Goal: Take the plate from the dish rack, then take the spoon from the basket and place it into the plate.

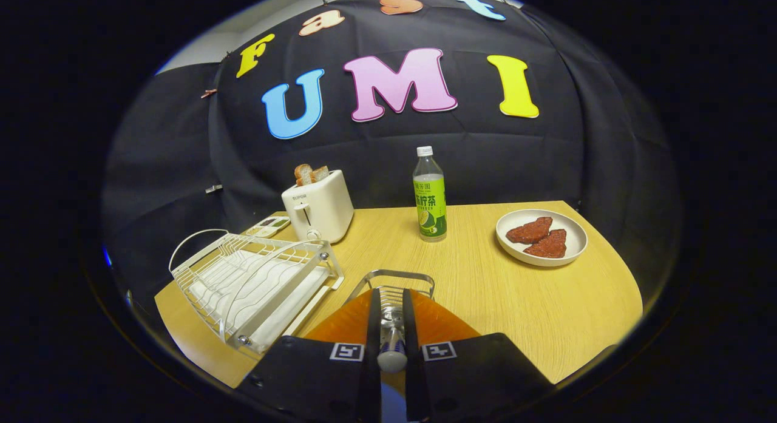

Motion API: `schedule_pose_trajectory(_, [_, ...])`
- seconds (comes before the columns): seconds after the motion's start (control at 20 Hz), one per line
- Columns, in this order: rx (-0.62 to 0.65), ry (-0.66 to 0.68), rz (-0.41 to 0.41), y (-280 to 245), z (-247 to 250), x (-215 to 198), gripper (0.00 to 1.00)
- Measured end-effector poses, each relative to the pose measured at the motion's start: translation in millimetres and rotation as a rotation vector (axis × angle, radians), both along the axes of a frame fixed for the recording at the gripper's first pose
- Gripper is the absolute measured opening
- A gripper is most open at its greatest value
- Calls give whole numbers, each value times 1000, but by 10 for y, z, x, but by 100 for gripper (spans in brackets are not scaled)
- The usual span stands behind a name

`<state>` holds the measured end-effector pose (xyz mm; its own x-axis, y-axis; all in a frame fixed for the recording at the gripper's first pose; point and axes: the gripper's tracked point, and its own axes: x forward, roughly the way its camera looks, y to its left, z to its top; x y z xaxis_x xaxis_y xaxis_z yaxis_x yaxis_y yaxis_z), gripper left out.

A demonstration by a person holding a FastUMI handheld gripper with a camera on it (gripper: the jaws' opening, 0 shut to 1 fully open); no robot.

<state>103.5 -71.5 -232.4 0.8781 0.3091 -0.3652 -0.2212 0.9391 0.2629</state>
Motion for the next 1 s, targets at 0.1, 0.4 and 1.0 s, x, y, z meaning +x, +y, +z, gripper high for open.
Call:
schedule_pose_trajectory(0.1, [6, -9, 11, -30, 142, -26, 20])
schedule_pose_trajectory(0.4, [34, -60, 57, -151, 777, -260, 20])
schedule_pose_trajectory(1.0, [75, 1, 243, 122, 655, -1131, 19])
